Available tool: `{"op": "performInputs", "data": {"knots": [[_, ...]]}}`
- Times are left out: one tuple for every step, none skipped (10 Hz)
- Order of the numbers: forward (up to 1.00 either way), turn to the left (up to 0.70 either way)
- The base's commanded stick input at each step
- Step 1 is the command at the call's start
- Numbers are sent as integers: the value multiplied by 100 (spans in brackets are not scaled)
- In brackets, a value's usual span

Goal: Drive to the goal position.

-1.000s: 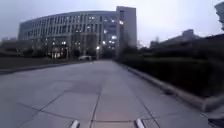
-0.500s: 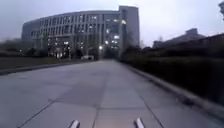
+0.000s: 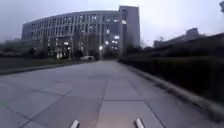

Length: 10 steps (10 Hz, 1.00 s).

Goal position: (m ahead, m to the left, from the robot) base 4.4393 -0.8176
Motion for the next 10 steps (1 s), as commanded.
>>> {"op": "performInputs", "data": {"knots": [[100,-2],[100,-20],[100,-40],[100,-31],[100,0],[100,0],[100,0],[100,0],[100,0],[100,0]]}}
